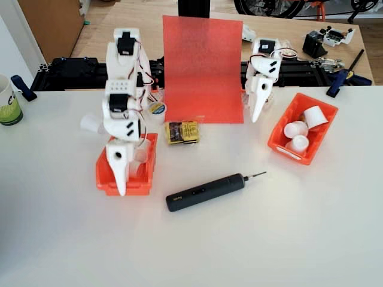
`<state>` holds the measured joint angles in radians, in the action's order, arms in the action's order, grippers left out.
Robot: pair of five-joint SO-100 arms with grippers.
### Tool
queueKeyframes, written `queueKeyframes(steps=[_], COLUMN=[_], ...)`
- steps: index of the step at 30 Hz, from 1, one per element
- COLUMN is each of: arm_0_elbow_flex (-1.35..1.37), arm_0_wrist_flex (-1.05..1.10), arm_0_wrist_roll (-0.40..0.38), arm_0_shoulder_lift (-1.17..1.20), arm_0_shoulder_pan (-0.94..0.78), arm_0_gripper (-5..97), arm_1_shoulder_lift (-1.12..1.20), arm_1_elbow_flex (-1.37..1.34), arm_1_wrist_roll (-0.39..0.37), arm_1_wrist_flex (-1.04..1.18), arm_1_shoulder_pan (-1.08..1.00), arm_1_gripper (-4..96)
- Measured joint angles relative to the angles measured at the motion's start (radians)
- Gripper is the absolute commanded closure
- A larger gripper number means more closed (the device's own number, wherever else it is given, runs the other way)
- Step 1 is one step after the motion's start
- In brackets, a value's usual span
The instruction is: Sort the coffee pods, blue into left, red into right
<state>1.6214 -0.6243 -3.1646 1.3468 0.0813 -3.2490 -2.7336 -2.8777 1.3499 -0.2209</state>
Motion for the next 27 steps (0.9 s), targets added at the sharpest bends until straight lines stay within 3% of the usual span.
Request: queueKeyframes(steps=[5, 13, 24, 25, 27], arm_0_elbow_flex=[-0.095, -0.245, -0.413, -0.413, -0.414], arm_0_wrist_flex=[-0.104, -0.201, 0.097, 0.109, 0.137], arm_0_wrist_roll=[0.000, 0.003, 0.025, 0.032, 0.046], arm_0_shoulder_lift=[-0.043, -0.072, -0.249, -0.256, -0.270], arm_0_shoulder_pan=[-0.002, -0.006, -0.020, -0.020, -0.021], arm_0_gripper=[96, 93, 91, 89, 65], arm_1_shoulder_lift=[0.000, 0.000, 0.000, 0.000, 0.000], arm_1_elbow_flex=[0.000, 0.000, 0.054, 0.061, 0.064], arm_1_wrist_roll=[0.043, 0.052, 0.072, 0.074, 0.077], arm_1_wrist_flex=[-0.043, -0.067, 0.014, 0.021, 0.026], arm_1_shoulder_pan=[-0.054, -0.061, -0.061, -0.061, -0.061], arm_1_gripper=[93.8, 93.8, 93.0, 93.0, 93.0])
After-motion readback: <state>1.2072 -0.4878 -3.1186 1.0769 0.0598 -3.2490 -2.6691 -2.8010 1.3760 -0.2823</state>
